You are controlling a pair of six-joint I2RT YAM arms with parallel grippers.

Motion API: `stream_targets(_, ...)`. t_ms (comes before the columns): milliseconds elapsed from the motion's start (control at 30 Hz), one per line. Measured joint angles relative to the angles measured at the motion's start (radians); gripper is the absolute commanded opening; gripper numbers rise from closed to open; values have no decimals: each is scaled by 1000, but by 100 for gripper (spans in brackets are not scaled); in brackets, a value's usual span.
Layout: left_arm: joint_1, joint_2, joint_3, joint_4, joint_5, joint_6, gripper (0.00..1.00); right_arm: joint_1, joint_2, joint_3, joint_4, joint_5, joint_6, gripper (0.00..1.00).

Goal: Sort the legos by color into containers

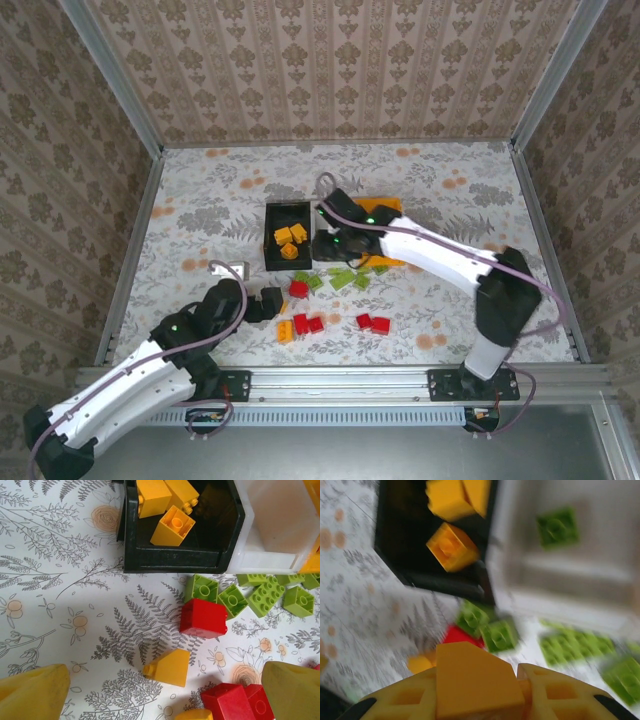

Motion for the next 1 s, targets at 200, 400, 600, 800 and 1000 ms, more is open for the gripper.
stream_targets(200, 10, -2, 0, -23, 1, -11, 100, 6, 266, 280, 34, 34, -60, 32)
stream_targets(400, 13, 0, 0, -47, 8, -18, 100, 6, 407, 431, 26, 74, -87, 66)
stream_targets(600, 14, 66, 13, -54, 20, -2, 100, 6, 412, 456, 24, 102, -106, 71)
stream_targets(800, 14, 272, 84, -34, 49, 59, 96, 1, 262, 266, 91, 112, -94, 72)
stream_targets(1000, -2, 496, 130, 31, 63, 107, 89, -26, 24, -18, 175, 116, -53, 72)
